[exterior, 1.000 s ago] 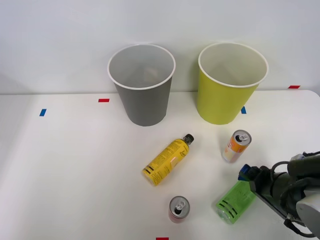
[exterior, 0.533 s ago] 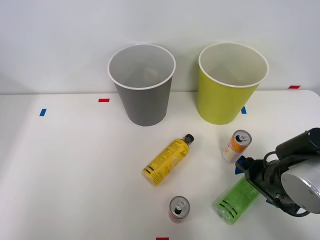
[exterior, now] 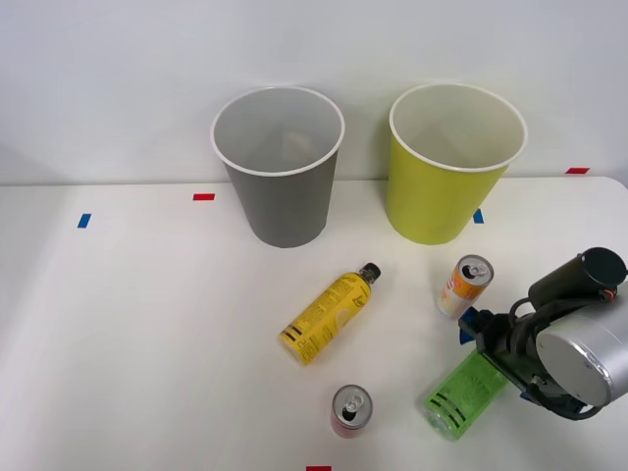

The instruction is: Put cans in the gray bin, plastic bottles in the light green bin

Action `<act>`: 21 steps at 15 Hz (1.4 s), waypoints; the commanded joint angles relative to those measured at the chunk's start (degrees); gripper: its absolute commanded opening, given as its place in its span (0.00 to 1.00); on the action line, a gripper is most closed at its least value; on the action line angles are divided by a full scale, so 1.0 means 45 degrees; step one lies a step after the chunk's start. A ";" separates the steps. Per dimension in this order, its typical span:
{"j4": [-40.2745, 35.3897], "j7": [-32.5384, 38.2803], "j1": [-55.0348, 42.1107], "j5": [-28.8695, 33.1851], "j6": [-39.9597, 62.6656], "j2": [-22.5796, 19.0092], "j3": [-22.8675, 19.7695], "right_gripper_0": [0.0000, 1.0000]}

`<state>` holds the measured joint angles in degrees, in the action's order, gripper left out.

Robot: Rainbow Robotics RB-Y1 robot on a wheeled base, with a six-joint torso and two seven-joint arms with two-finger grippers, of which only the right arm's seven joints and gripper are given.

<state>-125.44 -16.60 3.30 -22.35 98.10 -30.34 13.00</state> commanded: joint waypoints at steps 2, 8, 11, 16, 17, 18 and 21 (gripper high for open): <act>0.0961 0.0076 0.0458 0.0475 -0.0002 0.0531 0.0196 1.00; 0.1254 0.0037 0.0594 0.0905 -0.0002 0.0765 0.0313 0.00; 0.1234 -0.0002 0.0555 0.0944 0.0017 0.0765 0.0313 0.00; -0.0230 -0.1116 -0.0402 0.1022 0.0017 0.0609 -0.0214 0.00; -0.0738 -0.1721 -0.0792 0.0924 0.0037 0.0590 -0.0585 0.00; -0.1363 -0.2463 -0.1242 0.0905 0.0037 0.0590 -0.0976 0.00; -0.2965 -0.4202 -0.2199 0.1100 0.0017 0.0609 -0.1640 0.00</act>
<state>-136.56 -33.22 -5.15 -17.87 98.26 -27.65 6.84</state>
